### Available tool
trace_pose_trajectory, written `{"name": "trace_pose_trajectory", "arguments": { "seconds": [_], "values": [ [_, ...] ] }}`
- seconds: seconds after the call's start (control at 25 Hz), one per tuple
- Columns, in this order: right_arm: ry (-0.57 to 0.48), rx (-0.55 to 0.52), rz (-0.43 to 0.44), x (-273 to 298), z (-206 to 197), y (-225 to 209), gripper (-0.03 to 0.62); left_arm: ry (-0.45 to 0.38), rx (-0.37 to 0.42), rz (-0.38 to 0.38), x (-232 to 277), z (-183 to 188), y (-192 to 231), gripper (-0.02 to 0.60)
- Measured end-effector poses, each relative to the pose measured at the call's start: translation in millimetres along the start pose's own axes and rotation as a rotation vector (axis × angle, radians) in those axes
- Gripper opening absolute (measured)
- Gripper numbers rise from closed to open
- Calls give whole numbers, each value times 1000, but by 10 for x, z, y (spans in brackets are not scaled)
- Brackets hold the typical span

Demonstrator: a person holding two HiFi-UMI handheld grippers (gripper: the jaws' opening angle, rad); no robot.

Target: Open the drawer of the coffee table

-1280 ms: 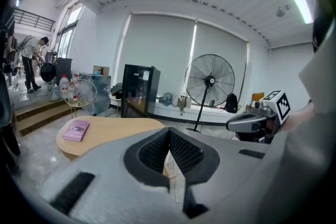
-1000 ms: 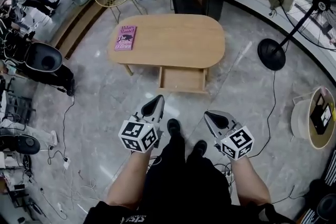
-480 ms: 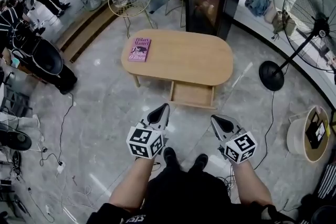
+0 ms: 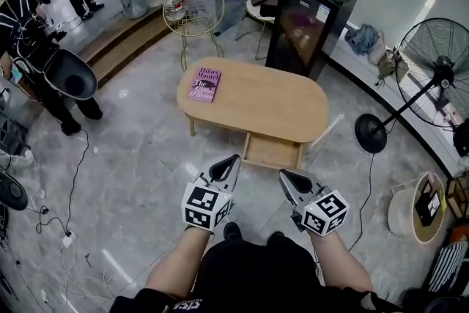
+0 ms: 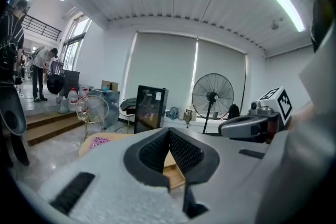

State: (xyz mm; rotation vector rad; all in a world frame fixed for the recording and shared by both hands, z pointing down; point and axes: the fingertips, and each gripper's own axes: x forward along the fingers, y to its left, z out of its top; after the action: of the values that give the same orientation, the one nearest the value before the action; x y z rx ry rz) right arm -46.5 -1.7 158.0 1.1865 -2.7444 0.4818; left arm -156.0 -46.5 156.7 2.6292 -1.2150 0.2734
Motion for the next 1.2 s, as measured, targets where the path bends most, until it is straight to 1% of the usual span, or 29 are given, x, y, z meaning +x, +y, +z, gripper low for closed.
{"name": "trace_pose_trajectory", "arguments": {
  "seconds": [0.12,0.28,0.4,0.52,0.6,0.68,0.76,0.88,0.96,1.12,1.2],
  "values": [
    [0,-68,32,36,166,110,5,-5,-28,35,-49,-17,178,8],
    [-29,-135,43,63,415,47,5,0,-75,42,-48,-43,278,8],
    [-40,-201,54,36,550,7,5,1,-71,57,-32,-17,286,8],
    [-59,-268,85,-83,658,11,5,-7,-46,80,-5,60,215,8],
    [-77,-270,89,-200,713,-51,5,-17,-43,102,22,111,152,8],
    [-93,-242,82,-327,767,-186,5,-33,-50,124,61,176,101,8],
    [-101,-242,71,-448,858,-349,5,-42,-26,133,150,298,60,8],
    [-115,-309,41,-621,1086,-615,5,-44,60,114,385,580,-43,8],
    [-140,-333,28,-713,1266,-767,5,-53,94,97,526,790,-122,8],
    [-196,-360,48,-775,1518,-888,5,-73,159,90,673,1130,-235,8],
    [-212,-374,52,-753,1572,-901,5,-93,161,97,670,1220,-236,8]
  ]
}}
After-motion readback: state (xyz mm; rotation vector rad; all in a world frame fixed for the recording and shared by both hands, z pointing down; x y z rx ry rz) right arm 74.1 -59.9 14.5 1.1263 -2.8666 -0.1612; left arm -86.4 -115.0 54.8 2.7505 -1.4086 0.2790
